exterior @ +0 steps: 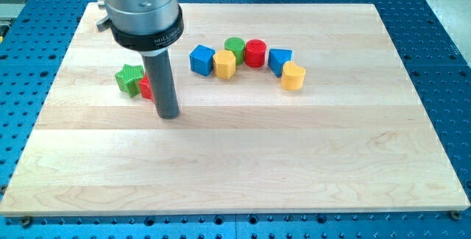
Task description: Move the red star to the bottom left corner
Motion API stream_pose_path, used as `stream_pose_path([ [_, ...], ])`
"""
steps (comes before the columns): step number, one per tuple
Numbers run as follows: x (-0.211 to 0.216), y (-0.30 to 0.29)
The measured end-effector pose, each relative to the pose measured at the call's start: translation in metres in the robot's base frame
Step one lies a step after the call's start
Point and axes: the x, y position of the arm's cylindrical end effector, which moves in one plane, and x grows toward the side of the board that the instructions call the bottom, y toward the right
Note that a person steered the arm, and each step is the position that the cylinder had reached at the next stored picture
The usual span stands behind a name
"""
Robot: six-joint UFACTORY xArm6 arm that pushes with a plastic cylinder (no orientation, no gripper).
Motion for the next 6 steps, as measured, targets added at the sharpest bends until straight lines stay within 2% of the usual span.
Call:
stream_pose_path([
  [1, -0.023, 0.043],
  [2, -0.073, 0.023],
  [3, -0.052, -0.036],
  [4, 0.018, -0.063],
  [5, 0.051, -0.058],
  [6, 0.068, -0.077],
])
